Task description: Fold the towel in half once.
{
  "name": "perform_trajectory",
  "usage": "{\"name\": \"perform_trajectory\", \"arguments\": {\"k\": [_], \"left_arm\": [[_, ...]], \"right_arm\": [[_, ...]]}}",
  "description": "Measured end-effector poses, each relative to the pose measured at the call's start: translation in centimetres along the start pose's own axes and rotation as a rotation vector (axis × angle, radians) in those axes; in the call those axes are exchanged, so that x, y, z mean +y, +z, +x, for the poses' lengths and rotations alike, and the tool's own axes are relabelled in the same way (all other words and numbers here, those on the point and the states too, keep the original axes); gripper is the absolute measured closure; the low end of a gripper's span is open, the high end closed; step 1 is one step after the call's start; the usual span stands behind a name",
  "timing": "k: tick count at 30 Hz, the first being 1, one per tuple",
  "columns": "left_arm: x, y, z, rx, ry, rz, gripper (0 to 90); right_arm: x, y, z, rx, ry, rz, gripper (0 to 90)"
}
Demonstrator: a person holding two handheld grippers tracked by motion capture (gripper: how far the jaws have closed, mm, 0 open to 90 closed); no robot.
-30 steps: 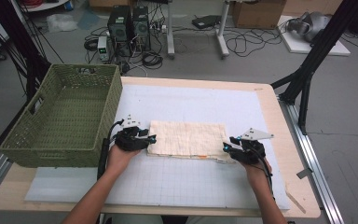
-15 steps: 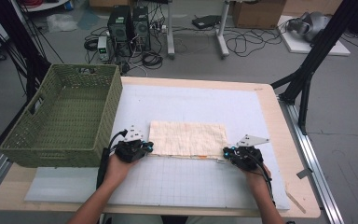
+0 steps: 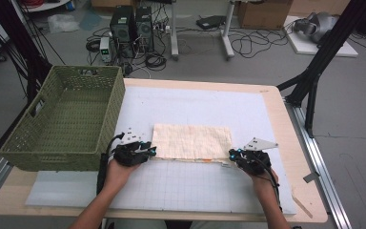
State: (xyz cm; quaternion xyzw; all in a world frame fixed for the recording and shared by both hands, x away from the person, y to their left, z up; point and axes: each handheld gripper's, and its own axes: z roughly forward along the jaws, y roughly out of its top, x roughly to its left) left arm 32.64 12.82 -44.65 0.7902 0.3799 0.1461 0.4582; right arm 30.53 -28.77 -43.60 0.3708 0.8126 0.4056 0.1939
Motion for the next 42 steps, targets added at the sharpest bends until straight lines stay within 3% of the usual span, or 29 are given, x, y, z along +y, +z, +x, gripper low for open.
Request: {"name": "perform_trajectory", "arguments": {"k": [3,5,6,8,10,17,21,23,25,26,28,30,32,35,36,38,40,41,42], "left_arm": [[0.0,0.2,-0.3,-0.012,0.004,0.016,56.1],[-0.1,0.4,-0.6,0.002,0.031,0.040,57.2],[-0.1,0.5,-0.8,0.005,0.056,0.050,61.8],[-0.1,0.4,-1.1,0.017,0.101,0.037,81.5],[0.1,0.2,-1.2,0.021,0.113,0.026,86.5],[0.7,-1.4,-0.6,0.014,0.064,-0.069,87.0],[0.2,-1.3,-0.7,-0.010,0.065,-0.028,86.7],[-0.1,-0.8,-0.8,0.005,0.075,0.003,82.9],[0.0,-0.6,-0.7,0.030,0.029,-0.009,62.3],[0.2,-0.7,-0.6,0.040,0.019,-0.027,56.5],[0.6,-0.7,-0.1,0.052,0.006,-0.046,53.5],[0.9,-0.2,0.5,0.064,-0.016,-0.036,50.7],[1.1,0.6,1.0,0.083,-0.025,-0.009,50.3],[0.9,1.9,1.4,0.073,-0.074,0.040,50.0],[0.9,2.1,1.2,0.080,-0.064,0.057,50.5],[0.9,2.1,1.0,0.084,-0.039,0.060,56.1],[0.9,2.1,0.6,0.042,0.019,0.071,77.8],[0.9,2.2,0.4,0.055,0.044,0.076,84.5],[0.9,2.2,0.2,0.064,0.032,0.079,85.5]], "right_arm": [[0.1,0.0,0.0,0.001,0.002,-0.009,85.3],[0.1,0.0,0.0,0.002,0.001,-0.008,85.3],[0.1,0.1,0.0,0.003,0.000,-0.005,85.3],[0.1,0.0,-0.1,0.003,-0.002,-0.007,85.3],[0.2,-0.1,0.0,0.005,0.003,-0.011,85.4],[0.6,-1.3,0.5,0.015,0.009,-0.045,85.7],[0.5,-1.7,1.0,0.016,0.005,-0.026,85.7],[-0.2,-1.0,0.9,0.004,0.000,0.038,83.2],[-0.4,-0.6,0.9,0.004,0.013,0.059,76.0],[-0.3,-0.8,0.7,0.001,0.030,0.030,72.8],[0.0,-1.3,0.5,-0.006,0.055,-0.014,66.8],[0.1,-1.1,0.0,-0.023,0.083,-0.034,62.9],[0.0,-0.3,-0.4,-0.041,0.108,0.000,59.6],[-0.2,1.2,-0.7,-0.041,0.134,0.054,55.6],[-0.3,1.6,-0.6,-0.042,0.133,0.072,56.3],[-0.4,1.8,-0.6,-0.037,0.131,0.071,60.2],[-0.4,1.7,-0.6,-0.011,0.136,0.073,75.2],[-0.5,1.7,-0.5,0.001,0.133,0.073,83.5],[-0.4,1.7,-0.3,0.003,0.129,0.074,84.8]]}}
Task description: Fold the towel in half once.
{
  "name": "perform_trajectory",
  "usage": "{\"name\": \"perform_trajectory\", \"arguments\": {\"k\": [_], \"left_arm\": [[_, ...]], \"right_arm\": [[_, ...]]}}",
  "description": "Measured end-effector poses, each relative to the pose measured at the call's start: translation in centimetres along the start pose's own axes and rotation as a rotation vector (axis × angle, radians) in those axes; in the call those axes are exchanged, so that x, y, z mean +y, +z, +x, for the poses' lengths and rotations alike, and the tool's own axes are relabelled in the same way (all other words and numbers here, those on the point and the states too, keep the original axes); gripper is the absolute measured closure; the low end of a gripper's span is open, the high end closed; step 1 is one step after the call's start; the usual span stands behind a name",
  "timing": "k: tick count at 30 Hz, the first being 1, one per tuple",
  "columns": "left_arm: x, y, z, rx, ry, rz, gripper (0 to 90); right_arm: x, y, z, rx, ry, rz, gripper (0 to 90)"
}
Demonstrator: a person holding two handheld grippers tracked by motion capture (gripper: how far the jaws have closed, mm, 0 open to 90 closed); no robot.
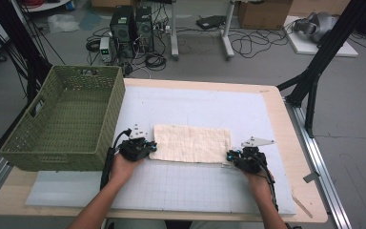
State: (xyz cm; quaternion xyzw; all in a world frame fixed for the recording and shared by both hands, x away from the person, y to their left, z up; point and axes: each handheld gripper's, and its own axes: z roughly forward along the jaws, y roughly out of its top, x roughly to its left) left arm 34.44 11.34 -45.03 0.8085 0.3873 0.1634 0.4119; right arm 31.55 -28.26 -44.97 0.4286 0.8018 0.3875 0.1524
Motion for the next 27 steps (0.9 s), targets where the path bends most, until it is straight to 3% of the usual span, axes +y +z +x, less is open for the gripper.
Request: {"name": "perform_trajectory", "arguments": {"k": [2,3,8,10,12,13,15,18,20,23,27], "left_arm": [[-0.1,-0.3,0.2,-0.015,-0.049,0.012,86.2],[-0.1,-0.5,0.2,-0.021,-0.055,0.024,86.3],[-1.1,-2.1,-0.5,-0.063,-0.034,0.024,86.4],[-1.4,-2.3,-0.5,-0.074,-0.045,0.015,86.1],[-1.2,-2.5,-0.4,-0.077,-0.053,-0.011,82.1],[-0.8,-2.5,-0.3,-0.074,-0.059,-0.038,74.3],[0.0,-2.4,0.0,-0.066,-0.048,-0.076,57.8],[1.3,-2.1,0.7,-0.040,-0.029,-0.150,52.5],[2.2,-1.5,1.4,-0.026,-0.035,-0.161,52.5],[3.3,-0.2,2.5,-0.004,-0.066,-0.163,52.4],[4.0,1.9,3.9,0.009,-0.104,-0.110,51.0]], "right_arm": [[0.0,-0.2,0.4,-0.014,-0.023,0.012,85.9],[0.0,-0.4,0.5,-0.015,-0.026,0.018,86.0],[-0.8,-1.8,1.1,0.006,-0.035,0.039,86.2],[-0.9,-2.2,1.6,0.013,-0.038,0.047,85.9],[-0.9,-2.5,2.0,0.006,-0.044,0.054,80.5],[-0.9,-2.5,1.9,0.000,-0.038,0.039,69.6],[-0.4,-2.8,1.3,-0.036,-0.022,-0.012,61.3],[0.7,-2.8,0.3,-0.072,-0.013,-0.069,54.7],[1.7,-2.2,-0.8,-0.085,-0.020,-0.086,52.9],[3.0,-0.7,-2.1,-0.090,-0.022,-0.089,50.4],[4.4,1.5,-3.2,-0.089,-0.032,-0.054,49.9]]}}
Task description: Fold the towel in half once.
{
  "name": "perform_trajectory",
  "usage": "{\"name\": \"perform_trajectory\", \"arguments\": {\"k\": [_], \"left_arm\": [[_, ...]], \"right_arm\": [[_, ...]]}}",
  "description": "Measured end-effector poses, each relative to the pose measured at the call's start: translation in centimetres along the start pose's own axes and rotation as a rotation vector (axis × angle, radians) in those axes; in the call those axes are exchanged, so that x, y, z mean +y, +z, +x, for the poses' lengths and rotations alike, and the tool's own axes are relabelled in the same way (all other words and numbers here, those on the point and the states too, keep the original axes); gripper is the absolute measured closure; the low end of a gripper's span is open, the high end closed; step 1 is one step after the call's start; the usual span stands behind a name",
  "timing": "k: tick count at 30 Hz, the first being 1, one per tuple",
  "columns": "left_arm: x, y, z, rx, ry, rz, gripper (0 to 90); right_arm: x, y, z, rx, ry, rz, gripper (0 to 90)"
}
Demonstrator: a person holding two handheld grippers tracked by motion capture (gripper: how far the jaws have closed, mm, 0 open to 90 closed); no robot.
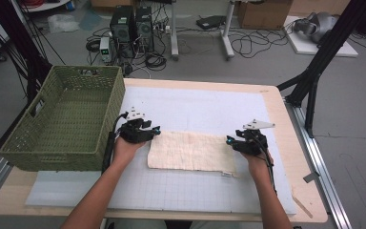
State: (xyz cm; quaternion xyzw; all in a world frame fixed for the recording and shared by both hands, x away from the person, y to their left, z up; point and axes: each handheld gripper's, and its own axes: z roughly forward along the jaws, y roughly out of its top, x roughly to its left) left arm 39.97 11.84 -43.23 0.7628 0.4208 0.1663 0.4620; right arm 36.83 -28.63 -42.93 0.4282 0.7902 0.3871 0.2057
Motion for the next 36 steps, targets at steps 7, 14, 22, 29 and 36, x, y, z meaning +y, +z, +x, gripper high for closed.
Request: {"name": "perform_trajectory", "arguments": {"k": [7,14,22,29,36], "left_arm": [[-0.6,2.1,0.2,-0.045,0.024,0.129,59.2],[-0.5,1.9,-0.3,0.001,0.089,0.112,86.6],[-0.6,2.6,-0.8,0.074,0.100,0.094,86.0],[-0.6,0.3,0.2,0.009,-0.026,-0.052,42.4],[0.0,-2.2,-0.9,-0.112,-0.027,-0.176,26.6]], "right_arm": [[0.0,3.2,-0.4,0.067,0.019,0.060,57.9],[0.2,2.7,0.1,0.056,-0.048,0.080,85.8],[0.6,3.1,1.0,-0.112,-0.095,0.054,82.2],[0.9,0.8,0.2,-0.123,-0.041,-0.029,60.8],[0.3,-2.7,0.3,-0.040,-0.002,-0.146,42.0]]}}
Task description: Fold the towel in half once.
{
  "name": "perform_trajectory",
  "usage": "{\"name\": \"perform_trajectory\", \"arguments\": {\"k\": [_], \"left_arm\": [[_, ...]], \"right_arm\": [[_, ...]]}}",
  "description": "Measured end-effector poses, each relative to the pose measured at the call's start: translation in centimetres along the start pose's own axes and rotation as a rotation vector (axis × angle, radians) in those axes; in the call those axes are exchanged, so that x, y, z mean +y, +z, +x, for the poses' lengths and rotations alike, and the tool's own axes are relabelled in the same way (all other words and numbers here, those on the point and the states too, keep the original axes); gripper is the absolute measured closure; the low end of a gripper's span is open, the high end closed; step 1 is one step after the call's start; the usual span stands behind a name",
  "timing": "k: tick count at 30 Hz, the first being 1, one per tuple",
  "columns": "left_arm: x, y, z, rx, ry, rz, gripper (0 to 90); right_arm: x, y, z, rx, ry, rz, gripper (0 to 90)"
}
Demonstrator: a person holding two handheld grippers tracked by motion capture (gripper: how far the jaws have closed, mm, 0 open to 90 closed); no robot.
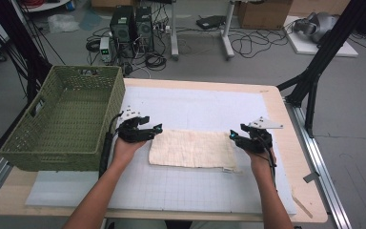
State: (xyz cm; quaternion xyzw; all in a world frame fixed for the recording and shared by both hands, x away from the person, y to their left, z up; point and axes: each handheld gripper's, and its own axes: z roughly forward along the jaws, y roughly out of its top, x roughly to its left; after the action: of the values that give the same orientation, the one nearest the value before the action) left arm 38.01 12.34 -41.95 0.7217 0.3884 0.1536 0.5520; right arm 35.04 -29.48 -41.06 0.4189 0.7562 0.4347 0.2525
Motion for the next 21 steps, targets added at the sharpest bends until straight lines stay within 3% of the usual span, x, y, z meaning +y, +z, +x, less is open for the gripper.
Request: {"name": "perform_trajectory", "arguments": {"k": [2,4,9,17,19,21], "left_arm": [[0.0,-0.3,-0.5,-0.041,0.020,-0.015,17.3],[0.0,-0.9,-1.1,-0.062,0.053,-0.031,17.0],[-0.1,-2.2,-1.8,-0.084,0.065,-0.056,17.0],[-1.3,-2.9,-2.1,-0.090,0.048,-0.068,17.3],[-1.5,-2.8,-2.2,-0.086,0.067,-0.042,17.1],[-1.5,-2.8,-2.2,-0.087,0.068,-0.052,17.2]], "right_arm": [[-0.5,-0.7,0.3,0.040,-0.011,-0.008,38.7],[-0.9,-1.4,0.6,0.054,-0.018,-0.020,31.4],[-1.6,-3.0,1.2,0.059,-0.004,0.002,17.2],[-2.0,-3.5,1.9,0.091,-0.026,-0.017,11.5],[-2.0,-3.6,2.0,0.095,-0.038,-0.017,11.5],[-2.0,-3.6,2.1,0.095,-0.045,-0.021,11.4]]}}
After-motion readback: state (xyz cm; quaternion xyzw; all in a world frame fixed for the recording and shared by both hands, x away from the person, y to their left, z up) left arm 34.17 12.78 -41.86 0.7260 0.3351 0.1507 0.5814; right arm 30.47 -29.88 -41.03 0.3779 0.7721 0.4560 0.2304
